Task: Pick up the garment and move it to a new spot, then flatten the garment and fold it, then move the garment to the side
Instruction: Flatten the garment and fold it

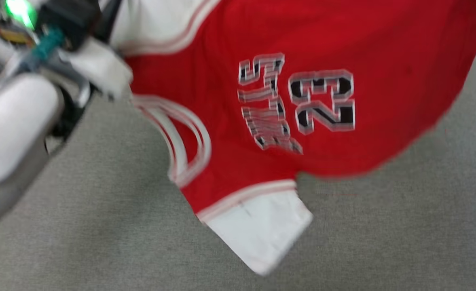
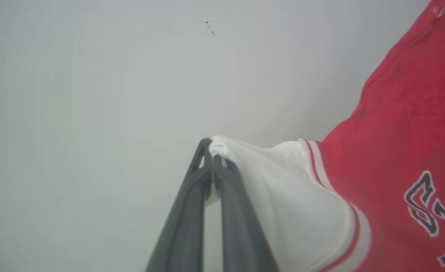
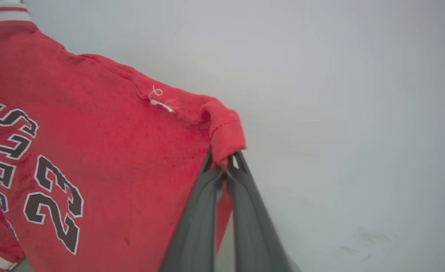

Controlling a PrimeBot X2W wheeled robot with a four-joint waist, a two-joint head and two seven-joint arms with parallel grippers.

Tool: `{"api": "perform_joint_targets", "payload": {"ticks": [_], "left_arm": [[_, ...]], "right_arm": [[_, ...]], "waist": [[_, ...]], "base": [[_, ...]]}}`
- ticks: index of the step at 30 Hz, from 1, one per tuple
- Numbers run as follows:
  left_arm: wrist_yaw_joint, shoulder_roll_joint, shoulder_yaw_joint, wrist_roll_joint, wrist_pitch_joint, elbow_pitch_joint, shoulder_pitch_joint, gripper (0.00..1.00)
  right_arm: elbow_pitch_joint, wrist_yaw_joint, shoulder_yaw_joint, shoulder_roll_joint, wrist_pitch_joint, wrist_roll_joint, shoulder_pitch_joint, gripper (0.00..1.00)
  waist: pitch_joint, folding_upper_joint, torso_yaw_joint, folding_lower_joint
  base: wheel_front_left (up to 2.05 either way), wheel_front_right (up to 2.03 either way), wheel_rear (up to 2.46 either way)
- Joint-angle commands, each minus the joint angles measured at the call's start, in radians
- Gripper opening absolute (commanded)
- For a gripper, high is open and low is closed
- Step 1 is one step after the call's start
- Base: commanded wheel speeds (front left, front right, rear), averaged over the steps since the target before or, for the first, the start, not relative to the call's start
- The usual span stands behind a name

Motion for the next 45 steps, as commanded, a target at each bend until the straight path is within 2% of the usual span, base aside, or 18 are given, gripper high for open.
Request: {"api": "perform_joint_targets", "payload": {"ticks": [1, 5, 14, 19, 26, 32, 37, 39, 40, 45], "left_arm": [[-0.014, -0.015, 0.016, 0.009, 0.007, 0.019, -0.064, 0.00], [-0.049, -0.054, 0.037, 0.058, 0.009, 0.091, -0.246, 0.00], [-0.071, -0.134, 0.089, 0.128, -0.012, 0.274, -0.588, 0.00], [-0.088, -0.159, 0.108, 0.148, -0.033, 0.360, -0.730, 0.00], [-0.103, -0.190, 0.114, 0.154, -0.065, 0.447, -0.830, 0.00], [-0.133, -0.204, 0.103, 0.141, -0.091, 0.512, -0.818, 0.00], [-0.162, -0.224, 0.079, 0.124, -0.111, 0.561, -0.747, 0.00], [-0.176, -0.229, 0.068, 0.115, -0.120, 0.576, -0.697, 0.00], [-0.188, -0.226, 0.063, 0.094, -0.135, 0.591, -0.612, 0.00], [-0.194, -0.209, 0.059, 0.058, -0.146, 0.562, -0.420, 0.00]], "right_arm": [[0.012, -0.001, -0.018, 0.022, -0.005, -0.021, -0.048, 0.00], [0.058, -0.001, -0.059, 0.066, -0.013, -0.081, -0.176, 0.00], [0.206, -0.001, -0.109, 0.145, -0.051, -0.201, -0.487, 0.00], [0.282, -0.001, -0.100, 0.190, -0.110, -0.265, -0.613, 0.00], [0.394, -0.001, -0.063, 0.221, -0.168, -0.287, -0.724, 0.00], [0.470, -0.001, 0.006, 0.238, -0.222, -0.255, -0.747, 0.00], [0.512, -0.001, 0.104, 0.227, -0.266, -0.220, -0.674, 0.00], [0.521, -0.001, 0.146, 0.216, -0.285, -0.199, -0.637, 0.00], [0.528, -0.001, 0.195, 0.211, -0.318, -0.161, -0.563, 0.00], [0.518, -0.001, 0.255, 0.213, -0.370, -0.101, -0.422, 0.00]], "waist": [[0.054, -0.0001, -0.013, 0.0000], [0.132, -0.0001, -0.020, 0.0000], [0.296, -0.0001, -0.017, 0.0000], [0.348, -0.0001, -0.015, 0.0000], [0.382, -0.0001, -0.007, 0.0000], [0.398, -0.0001, -0.001, 0.0000], [0.404, -0.0001, 0.004, 0.0000], [0.399, -0.0001, 0.005, 0.0000], [0.388, -0.0001, 0.004, 0.0000], [0.359, -0.0001, -0.009, 0.0000]], "base": [[0.00, 0.00, 0.00], [0.00, 0.00, 0.00], [0.00, 0.00, 0.00], [0.00, 0.00, 0.00], [0.00, 0.00, 0.00], [0.00, 0.00, 0.00], [0.00, 0.00, 0.00], [0.00, 0.00, 0.00], [0.00, 0.00, 0.00], [0.00, 0.00, 0.00]]}}
